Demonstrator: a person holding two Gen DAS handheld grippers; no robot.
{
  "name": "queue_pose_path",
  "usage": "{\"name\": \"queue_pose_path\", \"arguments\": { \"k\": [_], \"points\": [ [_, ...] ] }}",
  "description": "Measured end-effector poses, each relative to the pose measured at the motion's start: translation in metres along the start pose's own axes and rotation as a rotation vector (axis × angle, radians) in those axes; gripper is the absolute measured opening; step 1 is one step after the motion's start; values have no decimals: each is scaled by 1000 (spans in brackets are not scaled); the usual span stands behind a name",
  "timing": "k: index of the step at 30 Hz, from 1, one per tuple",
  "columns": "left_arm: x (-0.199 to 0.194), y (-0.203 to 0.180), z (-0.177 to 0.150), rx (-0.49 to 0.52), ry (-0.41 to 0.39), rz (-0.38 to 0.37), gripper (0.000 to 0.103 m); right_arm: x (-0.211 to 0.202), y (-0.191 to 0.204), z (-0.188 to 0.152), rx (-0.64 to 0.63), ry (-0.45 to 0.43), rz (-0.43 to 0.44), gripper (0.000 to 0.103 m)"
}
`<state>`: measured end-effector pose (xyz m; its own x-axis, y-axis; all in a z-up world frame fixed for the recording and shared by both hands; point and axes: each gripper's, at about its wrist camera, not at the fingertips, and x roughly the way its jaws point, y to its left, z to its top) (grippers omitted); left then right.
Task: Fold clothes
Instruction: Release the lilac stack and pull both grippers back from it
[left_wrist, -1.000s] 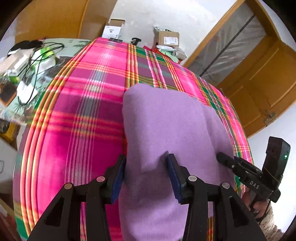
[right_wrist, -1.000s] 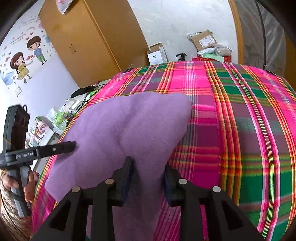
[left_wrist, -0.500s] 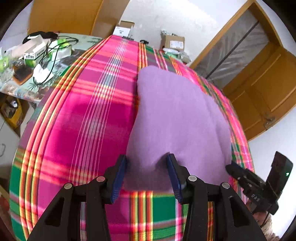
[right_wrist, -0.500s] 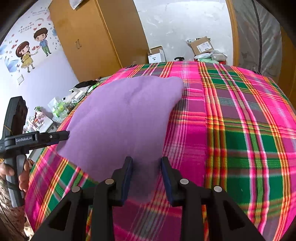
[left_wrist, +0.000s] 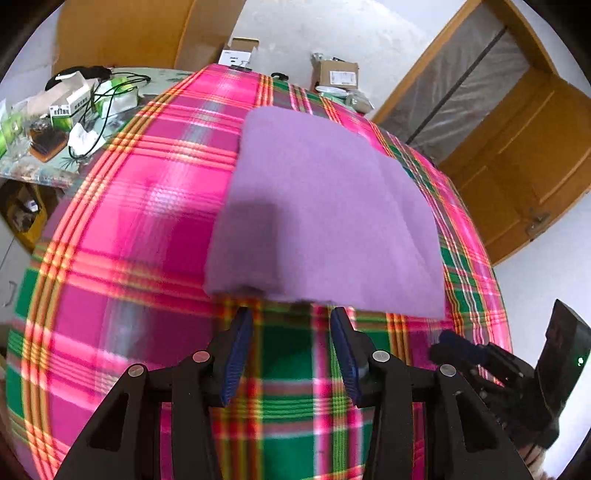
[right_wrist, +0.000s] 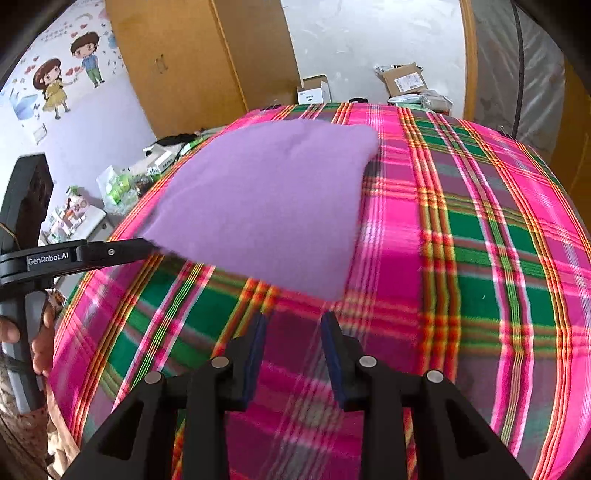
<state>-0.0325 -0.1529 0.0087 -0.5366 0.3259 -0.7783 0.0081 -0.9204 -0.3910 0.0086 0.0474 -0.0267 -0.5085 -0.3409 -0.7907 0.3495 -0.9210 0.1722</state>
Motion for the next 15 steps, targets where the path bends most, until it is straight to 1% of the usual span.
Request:
{"name": "queue_pose_path", "arguments": {
  "k": [1,4,7,8,9,15],
  "points": [
    [0,-5,-3,12,-6,19,45,0,4,-2,-5,0,-5,32],
    [3,-17,-12,36,-8,19,45,1,13,-6,-13,3,-25,32],
    [7,-21,-17,42,-8,37,45,3,19,-9,-24,4,-64,32],
    [8,-23,-18,53,-19,74,45,4,20,-11,-26,5,-76,33],
    [9,-24,-19,60,-23,88,45,4,19,-12,-26,6,-88,33],
    [11,-27,-21,88,-45,149,45,6,19,-15,-19,-13,-111,33]
  ]
}}
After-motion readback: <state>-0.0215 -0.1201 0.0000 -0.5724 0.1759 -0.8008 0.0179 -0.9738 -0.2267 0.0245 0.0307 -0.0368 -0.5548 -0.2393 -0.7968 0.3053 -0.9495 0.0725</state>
